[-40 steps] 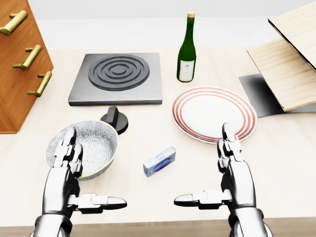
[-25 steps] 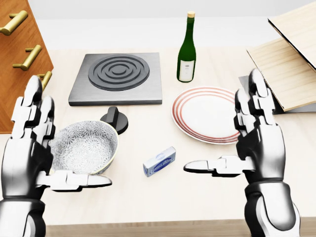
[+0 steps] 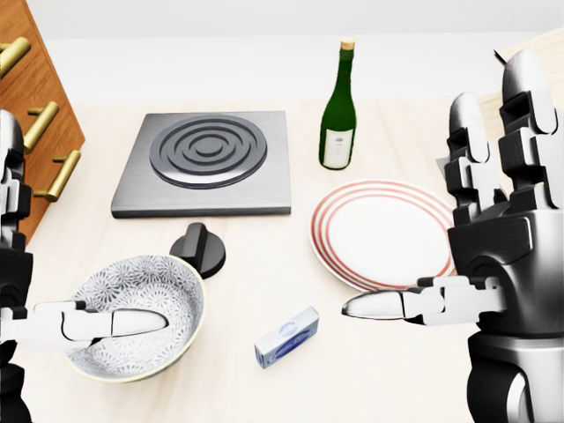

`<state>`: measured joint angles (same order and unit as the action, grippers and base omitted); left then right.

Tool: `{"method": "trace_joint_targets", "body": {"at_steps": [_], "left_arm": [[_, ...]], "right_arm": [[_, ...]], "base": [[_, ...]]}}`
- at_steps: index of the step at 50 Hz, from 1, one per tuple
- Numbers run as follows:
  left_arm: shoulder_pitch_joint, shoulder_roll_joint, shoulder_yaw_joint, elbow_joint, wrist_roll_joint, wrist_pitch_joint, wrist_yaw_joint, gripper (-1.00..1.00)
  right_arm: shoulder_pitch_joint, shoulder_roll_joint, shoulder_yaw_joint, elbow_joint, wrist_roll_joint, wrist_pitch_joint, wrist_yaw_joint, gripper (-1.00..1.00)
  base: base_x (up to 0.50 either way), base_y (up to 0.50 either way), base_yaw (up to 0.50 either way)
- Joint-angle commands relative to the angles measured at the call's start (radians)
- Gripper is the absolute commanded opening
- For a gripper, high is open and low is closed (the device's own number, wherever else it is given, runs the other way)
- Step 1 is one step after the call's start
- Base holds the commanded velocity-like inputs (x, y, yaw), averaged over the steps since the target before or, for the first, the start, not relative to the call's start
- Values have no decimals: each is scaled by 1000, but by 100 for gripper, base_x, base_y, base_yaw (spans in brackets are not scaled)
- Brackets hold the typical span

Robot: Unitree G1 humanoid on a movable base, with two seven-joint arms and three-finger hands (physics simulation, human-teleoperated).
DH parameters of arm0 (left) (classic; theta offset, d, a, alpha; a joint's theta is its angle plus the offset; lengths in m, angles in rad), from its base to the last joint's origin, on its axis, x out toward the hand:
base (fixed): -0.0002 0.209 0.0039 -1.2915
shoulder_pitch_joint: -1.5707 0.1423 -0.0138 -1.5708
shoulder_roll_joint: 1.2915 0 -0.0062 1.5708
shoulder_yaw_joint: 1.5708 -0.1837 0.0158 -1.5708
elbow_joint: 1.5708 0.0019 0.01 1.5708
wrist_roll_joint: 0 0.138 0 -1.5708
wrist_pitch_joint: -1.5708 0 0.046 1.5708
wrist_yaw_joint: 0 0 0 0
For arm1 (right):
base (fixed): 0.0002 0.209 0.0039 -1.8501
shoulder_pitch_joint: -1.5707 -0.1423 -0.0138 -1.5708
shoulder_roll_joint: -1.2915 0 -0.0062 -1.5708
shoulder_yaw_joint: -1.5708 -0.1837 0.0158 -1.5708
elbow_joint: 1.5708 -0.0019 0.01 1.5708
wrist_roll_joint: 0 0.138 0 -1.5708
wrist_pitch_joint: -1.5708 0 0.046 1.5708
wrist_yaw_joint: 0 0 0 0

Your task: Pick up the akita bowl and put it on the plate.

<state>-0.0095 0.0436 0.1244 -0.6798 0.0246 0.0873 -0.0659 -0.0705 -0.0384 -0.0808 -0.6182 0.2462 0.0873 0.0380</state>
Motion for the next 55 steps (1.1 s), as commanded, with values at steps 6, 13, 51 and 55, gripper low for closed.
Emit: {"method": "trace_joint_targets", "body": {"at_steps": [6,13,51,55], "left_arm": [[9,1,15,-40,-7,0,-2,100],[8,0,15,-52,-6,0,-2,100],[7,-6,1,-147,-4,0,4,100],[11,-8,-3,-133,0,0,6,100]], "right_arm": [[11,6,16,-18,3,0,19,100],[13,1,51,7,-56,0,22,100],[36,42,473,183,-1097,-175,660,100],[37,25,459,260,-1140,-175,660,100]], "base": [[50,0,0],[50,0,0],[1,0,0],[0,0,0]]}}
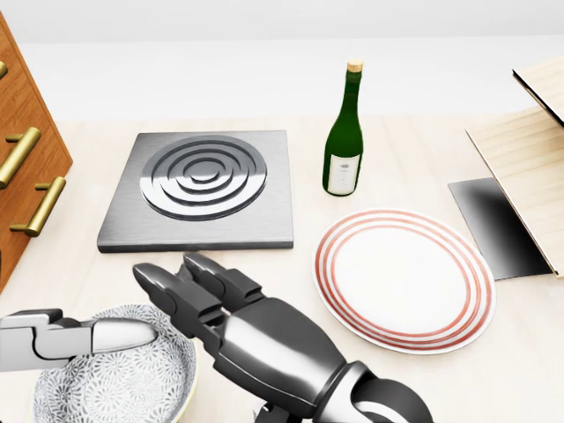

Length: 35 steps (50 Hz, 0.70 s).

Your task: Pick up the akita bowl and put it on the plate.

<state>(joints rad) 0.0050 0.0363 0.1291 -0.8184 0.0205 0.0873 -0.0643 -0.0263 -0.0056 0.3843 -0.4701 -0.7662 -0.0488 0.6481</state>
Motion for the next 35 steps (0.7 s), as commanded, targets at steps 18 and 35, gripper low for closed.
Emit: {"method": "trace_joint_targets", "body": {"at_steps": [18,35], "left_arm": [[-11,2,-8,-57,6,0,-1,100],[17,-9,-17,-73,14,0,-4,100]], "right_arm": [[-64,27,14,328,-232,-38,39,100],[-392,284,-10,598,-362,-38,-141,100]], "base": [[0,0,0],[0,0,0]]}}
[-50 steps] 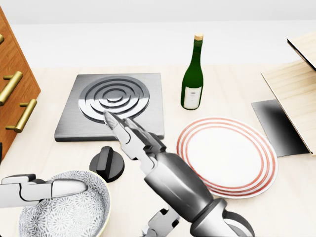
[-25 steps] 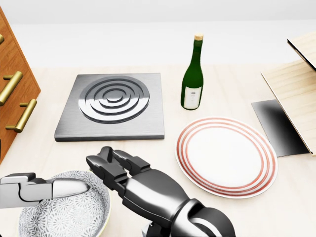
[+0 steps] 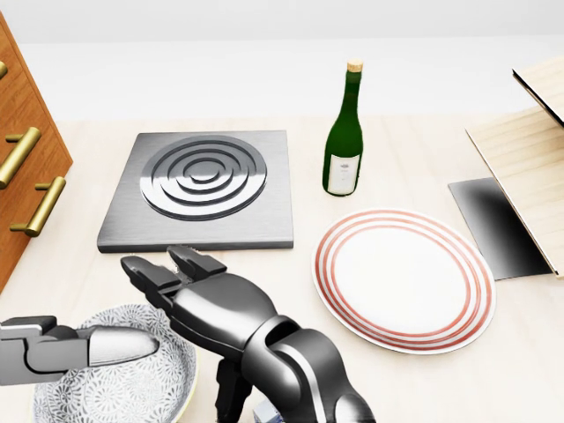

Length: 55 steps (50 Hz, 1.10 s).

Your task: Pick up the akita bowl and put it on the plate.

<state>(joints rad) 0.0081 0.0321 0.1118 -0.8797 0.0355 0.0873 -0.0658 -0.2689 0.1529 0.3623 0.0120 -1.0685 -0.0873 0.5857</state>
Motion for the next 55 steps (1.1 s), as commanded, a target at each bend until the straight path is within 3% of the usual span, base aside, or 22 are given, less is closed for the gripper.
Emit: {"method": "trace_joint_targets", "body": {"at_steps": [1,12,17,22,35,40,42,55], "left_arm": [[13,-5,1,-13,-2,0,-2,100],[8,-5,-12,-9,4,0,1,100],[6,-6,-10,-7,-2,0,1,100],[1,-7,4,-10,-20,0,5,100],[-7,-3,11,-21,-45,0,25,100],[-15,-1,11,-28,-48,0,33,100],[-17,1,2,-35,-44,0,32,100],[-9,-3,1,-25,-45,0,30,100]], "right_arm": [[-158,127,12,133,-68,0,-97,100],[-145,164,40,121,-86,0,-91,100],[-69,155,86,120,-118,0,-119,100],[44,94,145,103,-157,0,-144,100],[11,35,71,182,-216,0,-185,100],[22,45,70,198,-231,0,-191,100],[50,36,96,195,-254,0,-225,100],[118,80,191,164,-258,0,-210,100]], "base": [[0,0,0],[0,0,0],[0,0,0],[0,0,0],[0,0,0],[0,0,0],[0,0,0],[0,0,0]]}}
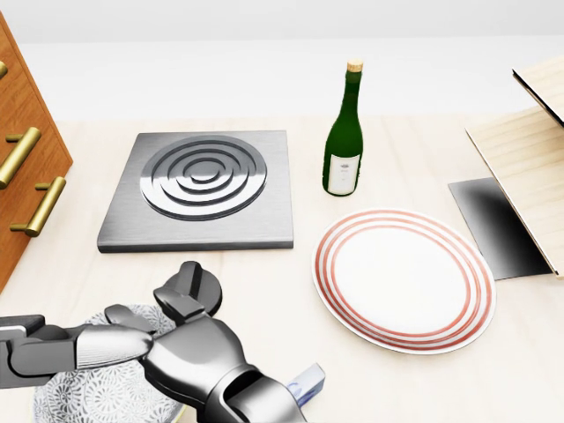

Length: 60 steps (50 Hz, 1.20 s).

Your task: Pick up the akita bowl and put it on the plate.

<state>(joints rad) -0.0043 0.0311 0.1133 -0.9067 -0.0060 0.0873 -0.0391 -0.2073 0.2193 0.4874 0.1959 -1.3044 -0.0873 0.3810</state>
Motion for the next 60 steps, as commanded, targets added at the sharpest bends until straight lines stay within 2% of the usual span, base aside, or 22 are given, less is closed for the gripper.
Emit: {"method": "trace_joint_targets", "body": {"at_steps": [1,9,15,28,37,50,57,59,60], "left_arm": [[3,-3,2,0,-8,0,3,100],[10,-3,0,-1,-9,0,2,100],[12,-4,-3,-8,-7,0,3,100],[17,-4,8,-24,-15,0,3,100],[21,-4,13,-26,-17,0,2,100],[22,-3,18,-30,-20,0,-1,100],[24,-3,20,-31,-20,0,-2,100],[25,-3,22,-31,-22,0,-3,100],[25,-3,25,-33,-23,0,-4,100]], "right_arm": [[67,23,81,-46,-15,0,19,100],[101,50,168,-133,5,0,76,100],[110,31,189,-78,-7,0,14,100],[68,31,124,88,-39,0,-67,100],[66,39,110,126,-56,0,-90,100],[88,60,132,238,-88,0,-193,100],[105,56,145,250,-88,0,-214,100],[108,53,146,243,-84,0,-210,34],[114,48,145,228,-77,0,-197,-59]], "base": [[0,0,0],[0,0,0],[0,0,0],[0,0,0],[0,0,0],[0,0,0],[0,0,0],[0,0,0],[0,0,0]]}}
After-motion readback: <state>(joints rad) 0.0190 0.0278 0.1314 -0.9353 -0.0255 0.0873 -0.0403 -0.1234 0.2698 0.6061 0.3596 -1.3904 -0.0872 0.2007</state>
